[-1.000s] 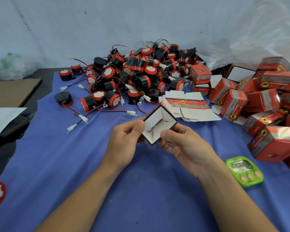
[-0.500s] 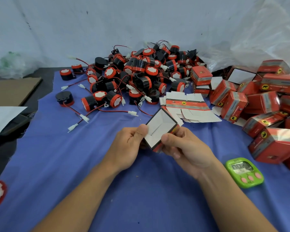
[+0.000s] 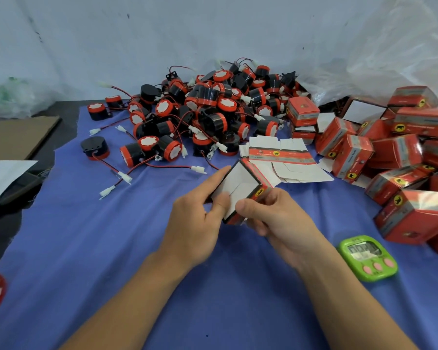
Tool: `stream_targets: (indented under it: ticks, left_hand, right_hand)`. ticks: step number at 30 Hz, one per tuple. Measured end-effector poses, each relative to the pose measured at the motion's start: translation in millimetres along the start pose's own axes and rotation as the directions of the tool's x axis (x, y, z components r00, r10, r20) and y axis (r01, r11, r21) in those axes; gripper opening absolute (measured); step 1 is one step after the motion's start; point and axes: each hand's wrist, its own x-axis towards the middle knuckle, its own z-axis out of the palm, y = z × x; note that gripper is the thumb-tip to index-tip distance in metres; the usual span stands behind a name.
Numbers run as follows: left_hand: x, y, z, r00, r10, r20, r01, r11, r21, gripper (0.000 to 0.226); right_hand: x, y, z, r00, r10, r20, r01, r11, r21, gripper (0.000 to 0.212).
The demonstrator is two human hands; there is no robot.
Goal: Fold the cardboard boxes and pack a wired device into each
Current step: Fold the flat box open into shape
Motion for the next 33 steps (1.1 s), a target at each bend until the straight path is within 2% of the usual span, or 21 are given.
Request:
stream_targets:
  ticks: [3, 5, 8, 9, 12, 14, 16, 18, 20, 22, 23, 24, 25, 26, 27, 29, 30, 31, 32, 33]
  left_hand:
    - [-3, 0, 1, 0.994, -0.017, 0.108, 0.015, 1.0, 0.023, 0.042]
    - [-4, -4, 0, 0.983, -0.072, 0.17, 0.078, 0.997, -0.03, 0.037]
    - [-3, -8, 1, 0.948, -0.159, 0.277, 0.212, 0.961, -0.176, 0.046]
    - [-3, -9, 2, 0.948, -0.167, 0.273, 0.221, 0.958, -0.184, 0.049]
    - [-2, -6, 1, 0.977, -0.132, 0.169, 0.163, 0.969, -0.183, 0.06]
    - [-2, -4, 2, 0.976, -0.106, 0.192, 0.16, 0.943, -0.29, 0.069]
    - [-4, 1, 5, 0.967, -0.145, 0.21, 0.203, 0.935, -0.292, 0.065]
    - [-3, 7, 6, 0.966, -0.192, 0.172, 0.225, 0.955, -0.194, 0.043]
    - [0, 8, 4, 0.961, -0.253, 0.112, 0.256, 0.966, -0.018, 0.042]
    - [4, 2, -1, 0.948, -0.314, 0.054, 0.297, 0.932, 0.208, 0.045]
    - [7, -3, -4, 0.95, -0.31, 0.03, 0.286, 0.906, 0.311, 0.037]
    - [9, -8, -8, 0.95, -0.312, 0.029, 0.278, 0.883, 0.379, 0.029]
    - [11, -12, -11, 0.95, -0.308, 0.038, 0.267, 0.874, 0.407, 0.03]
    - [13, -15, -14, 0.949, -0.314, 0.032, 0.282, 0.889, 0.36, 0.034]
    - [13, -15, -16, 0.944, -0.33, 0.024, 0.315, 0.918, 0.242, 0.034]
    - [13, -11, -17, 0.942, -0.335, 0.003, 0.335, 0.941, -0.041, 0.04]
    - [11, -8, -16, 0.948, -0.318, 0.001, 0.316, 0.94, -0.128, 0.046]
    - [9, -5, -14, 0.954, -0.3, 0.007, 0.297, 0.94, -0.166, 0.047]
    - [8, -1, -11, 0.957, -0.291, 0.02, 0.289, 0.939, -0.186, 0.047]
    - [6, 2, -8, 0.958, -0.285, 0.039, 0.287, 0.939, -0.189, 0.049]
  right_hand:
    - [-1, -5, 1, 0.994, -0.105, 0.028, 0.109, 0.973, -0.204, 0.017]
    - [-2, -6, 3, 0.995, -0.082, 0.059, 0.099, 0.916, -0.388, 0.015]
    - [-3, 0, 7, 0.995, -0.093, -0.026, 0.053, 0.751, -0.658, 0.014]
    - [-3, 1, 9, 0.986, -0.146, -0.077, 0.046, 0.687, -0.725, 0.013]
    - [-2, 4, 11, 0.924, -0.321, -0.208, -0.036, 0.468, -0.883, 0.029]
    - [-2, 3, 8, 0.899, -0.409, -0.16, -0.035, 0.297, -0.954, 0.034]
    - [-4, -2, 11, 0.854, -0.52, -0.019, 0.047, 0.114, -0.992, 0.043]
    - [-9, -9, 22, 0.837, -0.543, 0.07, 0.113, 0.047, -0.992, 0.045]
    - [-11, -8, 29, 0.837, -0.541, 0.085, 0.118, 0.026, -0.993, 0.046]
    - [-13, -1, 33, 0.893, -0.45, 0.033, 0.065, 0.055, -0.996, 0.044]
    - [-12, 0, 32, 0.932, -0.361, -0.003, 0.05, 0.138, -0.989, 0.04]
    - [-11, 2, 29, 0.959, -0.278, -0.049, 0.032, 0.278, -0.96, 0.038]
    - [-12, 2, 27, 0.958, -0.275, -0.086, 0.034, 0.406, -0.913, 0.035]
    - [-13, -1, 26, 0.932, -0.331, -0.15, 0.041, 0.506, -0.862, 0.033]
    - [-15, -6, 26, 0.872, -0.419, -0.252, 0.059, 0.603, -0.796, 0.029]
    - [-15, -15, 19, 0.674, -0.558, -0.485, 0.121, 0.73, -0.672, 0.023]
    - [-15, -17, 14, 0.586, -0.565, -0.581, 0.133, 0.775, -0.618, 0.021]
    - [-14, -18, 7, 0.534, -0.526, -0.662, 0.108, 0.819, -0.564, 0.021]
    - [-12, -17, 1, 0.537, -0.458, -0.709, 0.056, 0.857, -0.512, 0.021]
    - [-8, -17, -5, 0.594, -0.36, -0.719, 0.009, 0.897, -0.441, 0.021]
